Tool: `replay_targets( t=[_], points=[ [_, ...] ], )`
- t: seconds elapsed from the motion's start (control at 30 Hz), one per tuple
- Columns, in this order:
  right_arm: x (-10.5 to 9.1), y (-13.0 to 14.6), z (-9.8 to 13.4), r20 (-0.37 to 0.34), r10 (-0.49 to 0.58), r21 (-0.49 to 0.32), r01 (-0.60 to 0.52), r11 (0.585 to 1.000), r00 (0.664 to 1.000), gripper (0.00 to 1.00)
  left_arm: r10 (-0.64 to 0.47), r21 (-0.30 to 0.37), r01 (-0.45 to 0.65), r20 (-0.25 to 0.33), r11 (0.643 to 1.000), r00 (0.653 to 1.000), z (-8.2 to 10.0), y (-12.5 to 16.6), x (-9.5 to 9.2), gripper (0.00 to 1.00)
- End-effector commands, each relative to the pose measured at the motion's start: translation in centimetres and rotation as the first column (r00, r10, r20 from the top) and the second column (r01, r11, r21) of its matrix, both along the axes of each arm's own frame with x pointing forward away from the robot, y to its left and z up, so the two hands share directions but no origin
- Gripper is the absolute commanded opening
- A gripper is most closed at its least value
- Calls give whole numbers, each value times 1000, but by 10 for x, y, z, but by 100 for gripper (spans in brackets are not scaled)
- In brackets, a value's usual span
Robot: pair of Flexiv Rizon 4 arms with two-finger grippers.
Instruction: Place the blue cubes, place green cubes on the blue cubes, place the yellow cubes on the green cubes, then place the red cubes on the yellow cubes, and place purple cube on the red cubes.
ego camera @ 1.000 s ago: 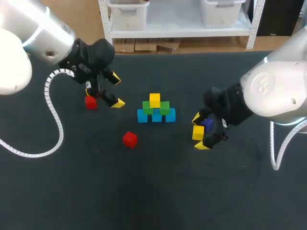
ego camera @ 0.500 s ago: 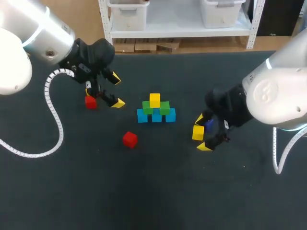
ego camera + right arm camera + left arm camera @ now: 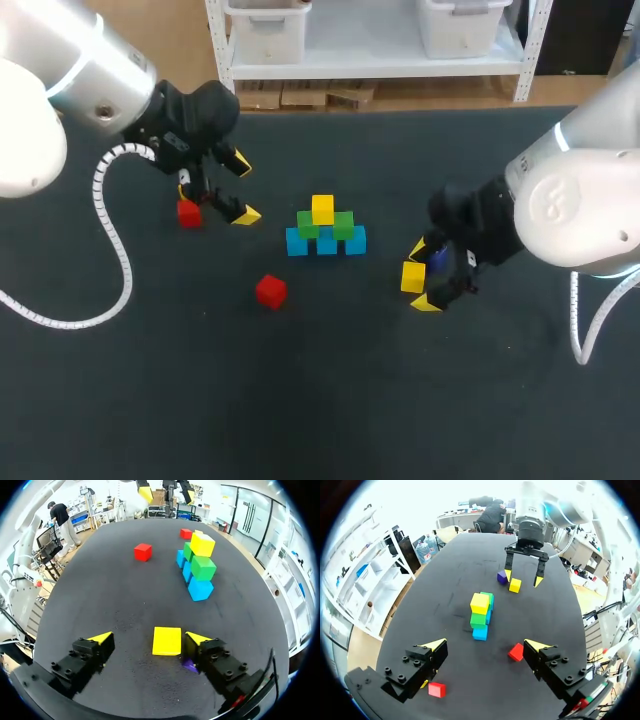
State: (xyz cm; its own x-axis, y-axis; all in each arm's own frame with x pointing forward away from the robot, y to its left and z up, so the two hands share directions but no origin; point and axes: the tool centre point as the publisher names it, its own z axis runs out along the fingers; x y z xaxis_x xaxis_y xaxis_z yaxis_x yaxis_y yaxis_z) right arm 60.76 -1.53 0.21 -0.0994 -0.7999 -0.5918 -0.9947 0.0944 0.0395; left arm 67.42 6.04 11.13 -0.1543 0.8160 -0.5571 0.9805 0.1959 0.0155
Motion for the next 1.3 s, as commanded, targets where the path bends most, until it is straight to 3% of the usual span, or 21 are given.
replay_targets(
  t=[0.03, 0.1, 0.37, 0.47, 0.5, 0.57, 1.0, 1.3],
  points=[
    [3, 3, -4, -2, 1, 2, -1, 1000, 1000, 48, -1, -4, 1, 2, 1000, 1000, -1, 1, 0, 100],
    [3, 3, -5, -4, 0, 1, 0, 1000, 1000, 44, -1, -4, 1, 2, 1000, 1000, -1, 1, 0, 100],
    [5, 2, -5, -7, -1, -4, 1, 1000, 1000, 49, -1, -4, 1, 2, 1000, 1000, -1, 1, 0, 100],
    [6, 2, -6, -6, -1, -4, 1, 1000, 1000, 44, -1, -4, 1, 2, 1000, 1000, -1, 1, 0, 100],
    [6, 2, -5, -6, 0, -4, 0, 1000, 1000, 34, -1, -4, 1, 2, 1000, 1000, -1, 1, 0, 100],
    [7, 2, -5, -4, 0, -3, 0, 1000, 1000, 1, -1, -4, 1, 2, 1000, 1000, -1, 1, 0, 100],
    [22, 0, 30, 42, 15, 33, -16, 999, 999, 0, -1, -4, 1, 2, 1000, 1000, -1, 1, 0, 100],
    [56, 7, 50, 66, 88, 15, -89, 996, 994, 0, -1, -4, 1, 2, 1000, 1000, -1, 1, 0, 100]
  ],
)
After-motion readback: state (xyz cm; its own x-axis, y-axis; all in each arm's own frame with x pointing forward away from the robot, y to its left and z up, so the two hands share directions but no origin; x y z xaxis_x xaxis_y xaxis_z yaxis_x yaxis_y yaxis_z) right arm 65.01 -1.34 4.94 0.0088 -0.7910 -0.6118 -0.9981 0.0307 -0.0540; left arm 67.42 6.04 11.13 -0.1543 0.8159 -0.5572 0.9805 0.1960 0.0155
